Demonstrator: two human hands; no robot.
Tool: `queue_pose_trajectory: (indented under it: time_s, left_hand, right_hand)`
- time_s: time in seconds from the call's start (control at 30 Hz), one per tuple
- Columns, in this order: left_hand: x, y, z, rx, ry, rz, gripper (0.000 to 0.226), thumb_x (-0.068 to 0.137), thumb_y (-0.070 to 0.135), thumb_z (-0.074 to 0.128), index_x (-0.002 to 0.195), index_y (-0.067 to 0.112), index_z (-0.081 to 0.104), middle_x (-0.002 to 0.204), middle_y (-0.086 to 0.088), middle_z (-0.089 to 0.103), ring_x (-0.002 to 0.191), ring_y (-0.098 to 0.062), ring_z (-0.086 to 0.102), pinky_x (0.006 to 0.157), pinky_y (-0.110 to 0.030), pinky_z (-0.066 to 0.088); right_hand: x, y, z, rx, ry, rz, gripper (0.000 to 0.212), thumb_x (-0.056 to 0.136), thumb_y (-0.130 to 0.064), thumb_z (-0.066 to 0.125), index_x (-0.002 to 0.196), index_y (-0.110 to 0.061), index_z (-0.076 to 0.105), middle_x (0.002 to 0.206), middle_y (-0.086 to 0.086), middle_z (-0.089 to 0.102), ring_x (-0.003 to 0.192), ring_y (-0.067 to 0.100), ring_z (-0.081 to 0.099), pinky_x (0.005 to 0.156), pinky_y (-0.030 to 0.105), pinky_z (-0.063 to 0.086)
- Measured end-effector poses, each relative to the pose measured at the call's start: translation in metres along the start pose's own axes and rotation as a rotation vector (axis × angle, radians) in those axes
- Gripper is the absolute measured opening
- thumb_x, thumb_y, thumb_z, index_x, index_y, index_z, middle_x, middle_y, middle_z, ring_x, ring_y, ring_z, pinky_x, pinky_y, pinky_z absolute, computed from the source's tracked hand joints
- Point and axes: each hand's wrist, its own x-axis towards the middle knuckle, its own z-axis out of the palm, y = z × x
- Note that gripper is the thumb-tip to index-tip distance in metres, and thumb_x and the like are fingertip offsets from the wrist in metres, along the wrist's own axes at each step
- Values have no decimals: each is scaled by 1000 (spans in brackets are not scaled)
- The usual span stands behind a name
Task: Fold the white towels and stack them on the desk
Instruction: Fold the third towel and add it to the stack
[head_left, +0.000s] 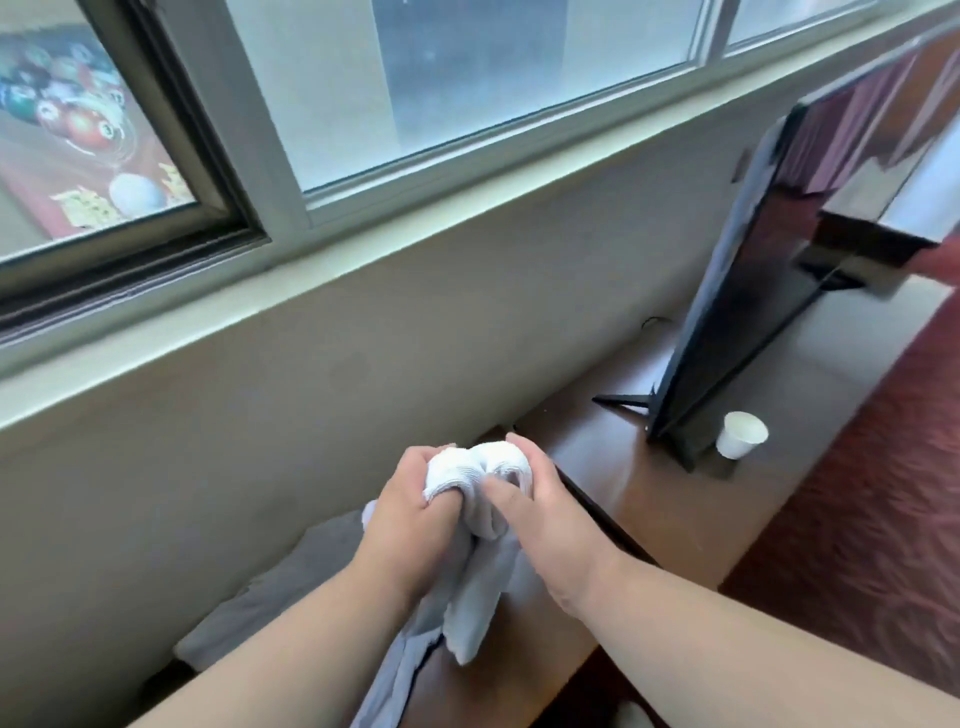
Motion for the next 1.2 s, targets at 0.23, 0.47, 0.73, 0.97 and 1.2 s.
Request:
queue_pose_trajectory:
  time_s: [0.23, 0.47, 0.73, 0.97, 1.2]
  left_hand:
    - [-30, 111, 89, 48, -316, 279, 41, 74, 68, 58, 108, 62, 36, 107, 38, 58, 97, 8, 62, 77, -20, 50]
    - [-84, 195, 238, 105, -313, 420, 64, 67, 59, 71, 120, 65, 36, 109, 33, 62, 93, 12, 63, 74, -14, 48]
    - [-140, 299, 437, 120, -383, 499, 48, 61, 55, 66, 107, 54, 52, 93, 26, 69, 79, 8, 66, 70, -25, 54]
    - [-146, 368, 553, 71, -473, 610, 44, 65, 46, 66, 107, 52, 52, 93, 17, 68, 82, 7, 64, 65, -18, 53]
    - [-91, 426, 645, 144, -524, 804, 53, 67, 54, 60, 117, 55, 43, 105, 31, 57, 102, 10, 53, 82, -13, 44]
  right_hand:
    - [-67, -37, -103, -175, 405, -223, 59, 69, -80, 50, 124, -64, 38, 138, -23, 46, 125, 2, 50, 110, 35, 40]
    - [-145, -37, -244, -40, 541, -227, 64, 67, -83, 51, 125, -58, 43, 132, -23, 46, 116, 3, 56, 102, 37, 48]
    - [-239, -40, -440, 168, 683, -233, 48, 60, -52, 62, 107, -55, 55, 125, -4, 60, 113, 15, 61, 98, 44, 52]
    - [-271, -60, -563, 171, 803, -287, 42, 59, -48, 58, 99, -61, 57, 122, -6, 61, 110, 14, 64, 93, 43, 56]
    - [-230, -83, -679, 167, 864, -307, 38, 63, -42, 58, 97, -60, 58, 106, -2, 73, 96, 16, 71, 90, 46, 58]
